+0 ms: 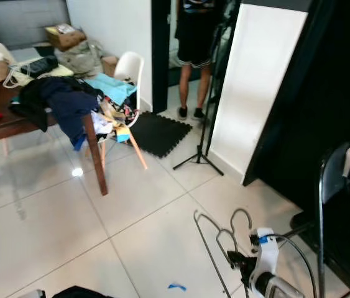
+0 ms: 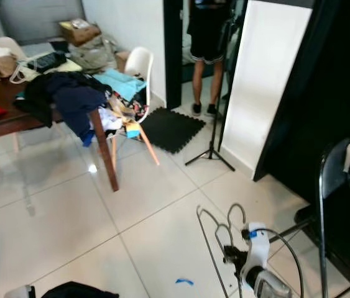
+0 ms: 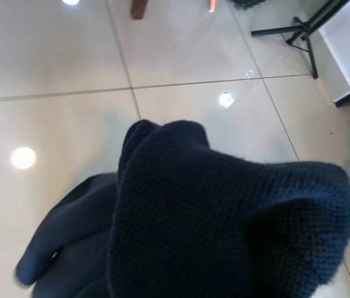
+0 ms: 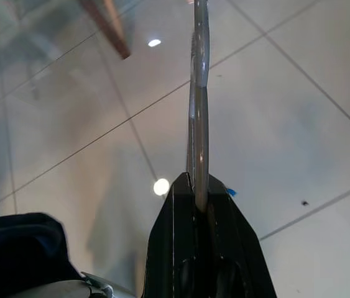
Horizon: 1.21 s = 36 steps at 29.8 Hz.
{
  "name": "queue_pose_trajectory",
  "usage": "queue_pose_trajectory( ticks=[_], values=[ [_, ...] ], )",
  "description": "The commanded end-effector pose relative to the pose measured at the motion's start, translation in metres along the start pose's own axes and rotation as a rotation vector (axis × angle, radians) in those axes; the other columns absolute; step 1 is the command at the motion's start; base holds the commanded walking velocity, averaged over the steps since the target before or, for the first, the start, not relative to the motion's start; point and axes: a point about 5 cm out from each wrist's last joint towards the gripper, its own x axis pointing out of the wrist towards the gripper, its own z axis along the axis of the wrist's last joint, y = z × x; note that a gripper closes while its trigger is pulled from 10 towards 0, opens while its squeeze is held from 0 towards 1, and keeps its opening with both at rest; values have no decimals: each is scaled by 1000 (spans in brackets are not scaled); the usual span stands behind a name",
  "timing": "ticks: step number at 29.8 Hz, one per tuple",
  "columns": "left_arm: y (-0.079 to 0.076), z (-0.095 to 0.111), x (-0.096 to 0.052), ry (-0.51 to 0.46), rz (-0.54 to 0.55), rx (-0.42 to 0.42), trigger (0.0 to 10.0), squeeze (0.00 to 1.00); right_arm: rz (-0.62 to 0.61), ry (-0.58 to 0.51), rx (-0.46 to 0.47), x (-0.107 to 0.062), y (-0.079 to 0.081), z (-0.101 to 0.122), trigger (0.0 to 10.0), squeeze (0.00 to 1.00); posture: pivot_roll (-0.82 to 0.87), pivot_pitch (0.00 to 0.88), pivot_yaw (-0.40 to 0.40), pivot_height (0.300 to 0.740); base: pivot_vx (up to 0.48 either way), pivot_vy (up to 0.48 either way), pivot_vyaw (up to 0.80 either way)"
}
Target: Hang hanger
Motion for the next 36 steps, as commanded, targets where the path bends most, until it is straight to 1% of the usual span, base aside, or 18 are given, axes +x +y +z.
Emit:
queue_pose_trajectory(
  ticks=[1,6,8,10,11,12,13,16,18,19,21,22,24,28,30,33,34,36],
  values=[
    [-3,13,5,-71,-9,9,10000,0,-14,0,34,-3,-4,-2,10000,0,6,0,-37,740,480,0,0],
    [-2,32,8,-141,-7,35,10000,0,7,20,-8,-4,-4,-3,10000,0,13,0,-40,740,480,0,0],
    [1,55,11,-213,7,58,10000,0,26,26,-37,-3,-3,-2,10000,0,20,0,-42,740,480,0,794],
    [2,65,12,-244,14,69,10000,0,33,23,-46,-1,-1,0,10000,0,19,0,-41,740,480,0,794],
    [5,78,13,-283,21,91,10000,0,53,1,-76,3,2,9,10000,0,17,0,-35,740,480,0,788],
    [5,78,13,-283,21,91,10000,0,53,1,-76,3,2,9,10000,0,17,0,-35,740,480,0,788],
    [6,87,14,-309,22,104,10000,0,66,-42,-95,8,4,24,10000,0,16,0,-32,740,480,0,788],
    [6,91,14,-319,22,108,10000,0,69,-63,-96,10,4,31,10000,0,16,0,-32,740,480,0,788],
    [3,103,17,-343,1,153,10000,0,89,-158,-121,16,8,63,10000,0,17,0,-28,740,480,0,394],
    [3,103,17,-343,1,153,10000,0,89,-158,-121,16,8,63,10000,0,17,0,-28,740,480,0,0],
    [-3,117,17,-374,-36,209,10000,0,173,-272,-158,22,23,100,10000,0,16,0,-27,740,480,0,0],
    [-3,117,17,-374,-36,209,10000,0,173,-272,-158,22,23,100,10000,0,16,0,-27,740,480,0,0],
    [-9,133,16,-411,-55,245,10000,0,267,-351,-204,25,44,127,10000,0,19,0,-27,740,480,0,0],
    [-14,153,17,-468,-62,261,10000,0,324,-415,-231,26,62,148,10000,0,23,0,-28,740,480,0,0],
    [-21,179,15,-538,-78,276,10000,0,357,-476,-242,25,75,165,10000,0,27,0,-29,740,480,0,0],
    [-25,192,14,-574,-94,290,10000,0,369,-503,-238,24,80,173,10000,0,26,0,-27,740,480,0,0],
    [-35,219,10,-649,-138,315,10000,0,389,-542,-238,23,88,185,10000,0,28,0,-27,740,480,0,0],
    [-47,246,4,-726,-187,341,10000,0,407,-573,-241,20,95,195,10000,0,27,0,-25,740,480,0,0]
  ],
)
